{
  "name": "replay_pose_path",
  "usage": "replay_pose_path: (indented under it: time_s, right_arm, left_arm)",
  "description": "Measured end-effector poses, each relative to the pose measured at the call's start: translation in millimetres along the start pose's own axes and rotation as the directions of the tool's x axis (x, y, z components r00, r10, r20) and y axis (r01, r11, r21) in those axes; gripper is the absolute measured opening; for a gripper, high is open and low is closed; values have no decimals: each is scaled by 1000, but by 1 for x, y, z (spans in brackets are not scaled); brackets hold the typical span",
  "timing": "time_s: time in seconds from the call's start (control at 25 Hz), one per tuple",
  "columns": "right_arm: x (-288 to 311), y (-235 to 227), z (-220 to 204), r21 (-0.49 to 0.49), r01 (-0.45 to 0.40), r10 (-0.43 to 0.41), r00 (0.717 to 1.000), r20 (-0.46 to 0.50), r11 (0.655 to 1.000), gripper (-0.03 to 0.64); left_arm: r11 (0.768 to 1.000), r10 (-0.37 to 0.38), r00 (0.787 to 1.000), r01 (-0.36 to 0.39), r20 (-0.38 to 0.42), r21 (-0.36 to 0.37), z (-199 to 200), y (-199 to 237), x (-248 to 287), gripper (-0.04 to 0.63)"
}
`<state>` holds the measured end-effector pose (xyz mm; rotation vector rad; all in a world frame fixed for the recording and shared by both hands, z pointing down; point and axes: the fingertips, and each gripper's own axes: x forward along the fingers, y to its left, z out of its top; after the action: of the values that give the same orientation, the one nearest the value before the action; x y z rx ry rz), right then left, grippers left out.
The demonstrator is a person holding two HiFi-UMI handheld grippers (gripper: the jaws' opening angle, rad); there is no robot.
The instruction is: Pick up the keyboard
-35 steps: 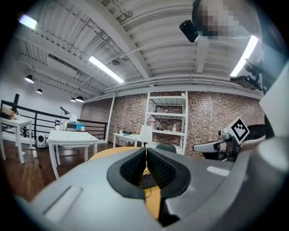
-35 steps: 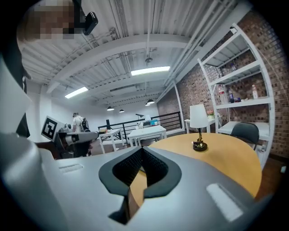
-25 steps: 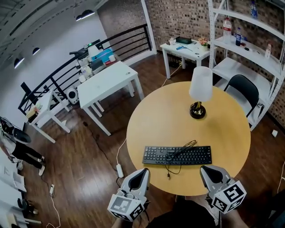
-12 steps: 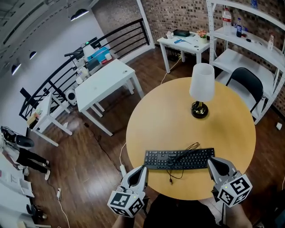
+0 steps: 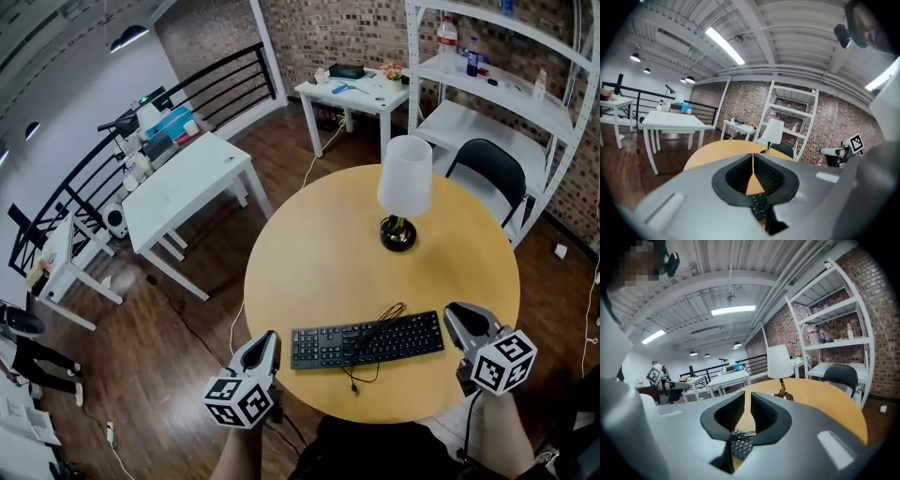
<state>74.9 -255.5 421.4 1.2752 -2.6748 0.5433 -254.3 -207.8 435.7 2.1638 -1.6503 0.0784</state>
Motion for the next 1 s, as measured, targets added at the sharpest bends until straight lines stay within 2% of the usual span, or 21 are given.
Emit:
replay_pose_path:
  time_s: [0.12, 0.2, 0.32, 0.44, 0.6, 0.72, 0.8, 1.0]
  right_arm:
    - [11, -19, -16, 120, -38, 46, 997, -68, 992, 87]
    - [20, -33, -32, 166, -48, 70, 989, -129, 985, 111]
    - [30, -57, -59, 197, -23, 68, 972, -227, 980, 148]
    - [35, -78, -93, 218, -3, 71, 950, -304, 976, 164]
    - [48, -101, -133, 248, 15, 91, 907, -411, 969, 224]
    - [56, -117, -158, 273, 47, 90, 879, -468, 961, 256]
    - [62, -124, -177, 291, 72, 88, 860, -502, 954, 276]
    - [75, -136, -213, 321, 106, 104, 813, -573, 941, 300]
  left_arm:
    - [997, 5, 991, -16, -133, -82, -40, 34, 15, 96]
    - [994, 0, 979, -23, -204, -111, -66, 52, 22, 111]
    - [994, -17, 956, -16, -293, -112, -99, 67, 39, 136]
    - [993, -13, 926, -31, -378, -110, -128, 77, 58, 144]
    - [993, 37, 870, -88, -492, -82, -159, 92, 75, 144]
    - [991, -9, 828, -67, -561, -115, -188, 96, 90, 151]
    - [986, -44, 803, -62, -594, -158, -207, 104, 98, 181]
    - [970, -81, 775, -84, -626, -229, -228, 122, 104, 283]
